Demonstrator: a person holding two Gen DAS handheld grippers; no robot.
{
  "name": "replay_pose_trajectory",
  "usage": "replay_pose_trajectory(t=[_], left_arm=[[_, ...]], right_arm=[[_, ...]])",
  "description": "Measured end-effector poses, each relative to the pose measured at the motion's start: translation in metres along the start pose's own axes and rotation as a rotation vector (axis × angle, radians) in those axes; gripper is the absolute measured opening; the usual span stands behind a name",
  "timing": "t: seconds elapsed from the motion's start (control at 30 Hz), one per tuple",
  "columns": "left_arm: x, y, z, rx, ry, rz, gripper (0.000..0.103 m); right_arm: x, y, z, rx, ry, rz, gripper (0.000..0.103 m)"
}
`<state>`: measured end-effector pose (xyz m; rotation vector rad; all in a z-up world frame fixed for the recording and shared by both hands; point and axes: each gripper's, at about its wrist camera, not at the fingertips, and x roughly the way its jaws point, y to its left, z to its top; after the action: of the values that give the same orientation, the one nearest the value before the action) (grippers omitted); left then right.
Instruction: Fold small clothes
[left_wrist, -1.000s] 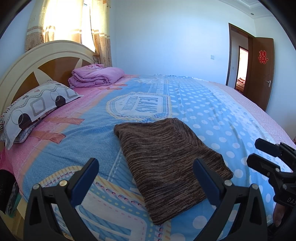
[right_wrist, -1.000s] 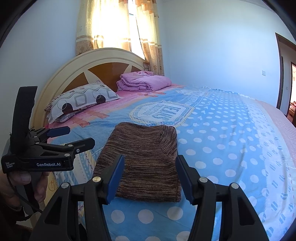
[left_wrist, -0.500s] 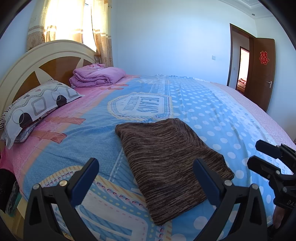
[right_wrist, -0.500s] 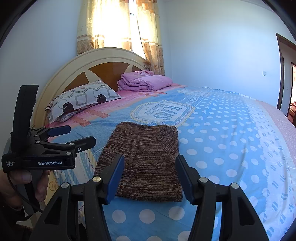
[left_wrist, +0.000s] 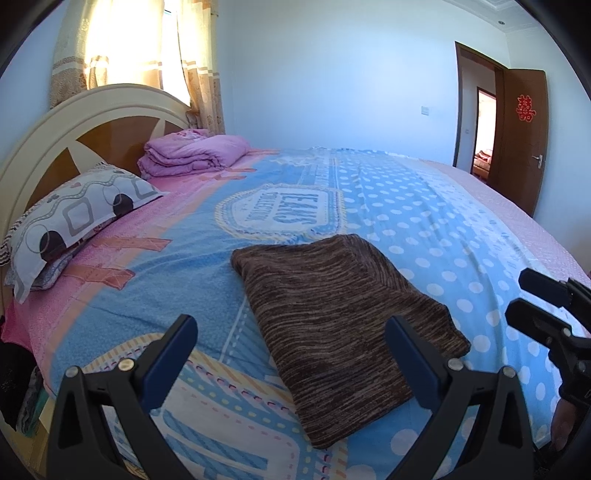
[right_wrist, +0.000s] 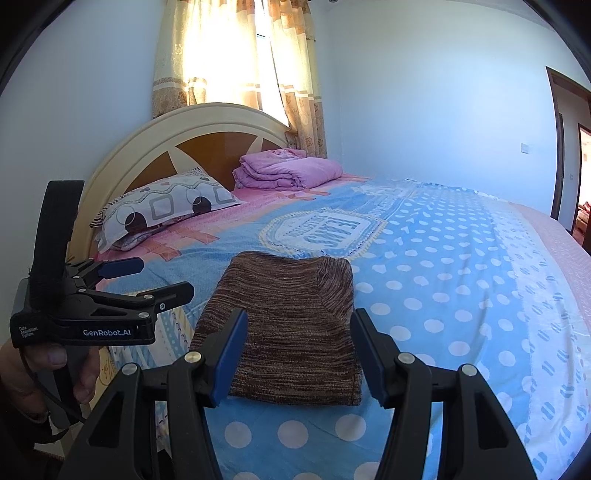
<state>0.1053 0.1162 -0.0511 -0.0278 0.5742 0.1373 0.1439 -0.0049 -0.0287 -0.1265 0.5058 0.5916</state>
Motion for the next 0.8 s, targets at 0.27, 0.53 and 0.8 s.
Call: replay_pose_trajectory(t=[0.27,0.53,0.8], left_arm=[[-0.008,0.009,0.008,-0.034,-0.040,0.007,0.103],[-0.009,0.020,0.011,-0.067,-0.054,0.047,0.103],[-0.003,0.024,0.008,-0.071,-0.042,0.078,0.103]], right_arm=[[-0.007,0.000,0.002,-0.007,-0.031,0.000,0.059],[-0.017,0.006,0.006,-0.026,-0.073,0.020,0.059],[-0.015,0.014,0.004,-0.054,-0.069,0.038,0.063]])
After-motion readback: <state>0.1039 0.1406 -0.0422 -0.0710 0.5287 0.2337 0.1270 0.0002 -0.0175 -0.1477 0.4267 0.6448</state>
